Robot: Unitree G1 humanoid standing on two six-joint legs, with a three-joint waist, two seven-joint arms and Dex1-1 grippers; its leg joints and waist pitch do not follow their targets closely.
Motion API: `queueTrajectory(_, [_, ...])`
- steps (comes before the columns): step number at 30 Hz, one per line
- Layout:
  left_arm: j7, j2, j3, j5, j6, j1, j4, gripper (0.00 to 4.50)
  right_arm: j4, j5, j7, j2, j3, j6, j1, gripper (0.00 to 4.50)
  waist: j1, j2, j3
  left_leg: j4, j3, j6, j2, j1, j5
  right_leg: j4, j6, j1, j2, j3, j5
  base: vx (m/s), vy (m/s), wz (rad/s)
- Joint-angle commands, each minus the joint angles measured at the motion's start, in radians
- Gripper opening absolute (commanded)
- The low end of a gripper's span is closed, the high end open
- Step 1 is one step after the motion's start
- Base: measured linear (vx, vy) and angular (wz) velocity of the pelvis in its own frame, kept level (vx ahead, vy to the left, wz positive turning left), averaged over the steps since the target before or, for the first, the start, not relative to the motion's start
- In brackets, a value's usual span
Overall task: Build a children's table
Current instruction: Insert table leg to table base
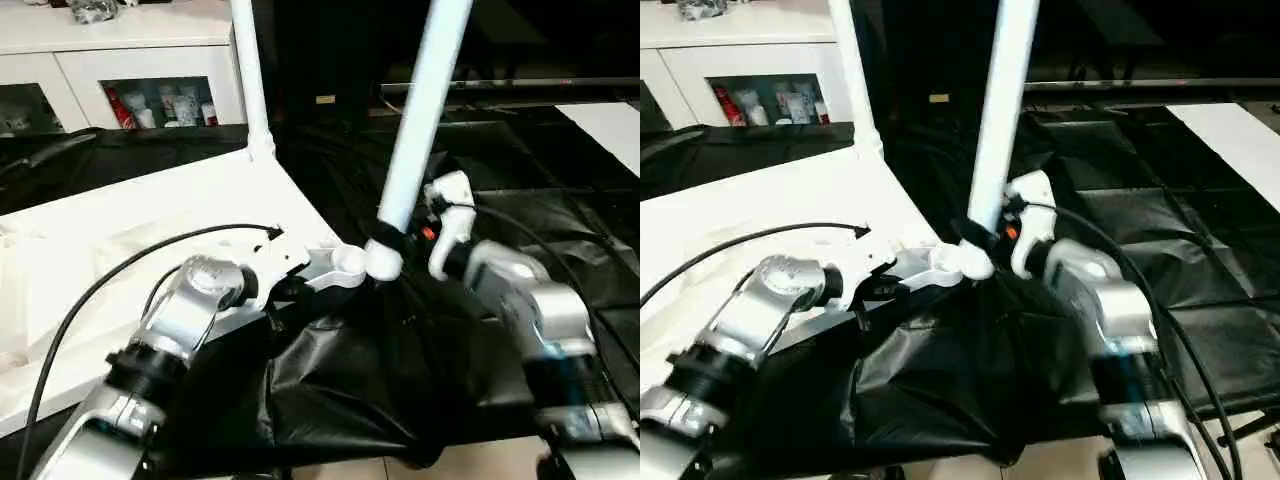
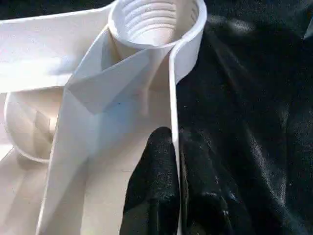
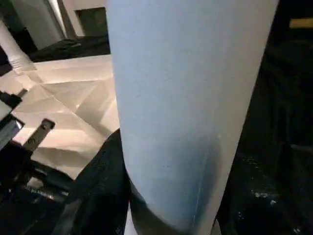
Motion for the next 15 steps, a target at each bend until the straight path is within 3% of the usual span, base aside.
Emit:
queueTrajectory(1, [0.019,-0.006,0.019,-0.022,-0.023,0.008,-0.043,0.00,0.034,-0.012,0.008,0.010,0.006,-0.028,-0.034,1.91,-0.004,-0.013,-0.073,-0.088,-0.039,-0.013,0.083,0.038,-0.225,-0.087,-0.205,0.021,-0.107,0.051,-0.177,0.000,0.000,0.00])
queueTrajectory(4, [0.026,-0.005,0.024,-0.040,-0.037,0.023,-0.040,0.00,0.083,-0.013,0.024,0.022,0.010,-0.057,-0.066,1.91,0.000,-0.020,-0.075,-0.082,-0.035,0.012,0.081,0.036,-0.174,-0.082,-0.213,0.023,-0.107,0.049,-0.121,0.000,0.000,0.00])
queueTrajectory(7, [0.031,-0.028,0.066,-0.093,-0.044,0.046,-0.043,0.00,0.174,-0.018,0.037,0.042,0.003,-0.109,-0.105,1.91,-0.002,-0.028,-0.074,-0.081,-0.032,0.025,0.079,0.033,-0.162,-0.083,-0.216,0.024,-0.107,0.049,-0.126,0.000,0.000,0.00])
queueTrajectory(11, [0.035,-0.035,0.087,-0.104,-0.049,0.063,-0.050,0.00,0.256,-0.023,0.050,0.059,-0.003,-0.152,-0.141,1.91,-0.006,-0.028,-0.070,-0.082,-0.031,0.026,0.081,0.035,-0.183,-0.088,-0.213,0.022,-0.109,0.049,-0.189,0.000,0.000,0.00])
queueTrajectory(15, [0.039,-0.043,0.102,-0.121,-0.080,0.080,-0.060,0.00,0.312,-0.027,0.067,0.075,0.000,-0.177,-0.160,1.91,-0.009,-0.033,-0.073,-0.080,-0.029,0.041,0.079,0.033,-0.156,-0.084,-0.213,0.023,-0.108,0.049,-0.160,0.000,0.000,0.00])
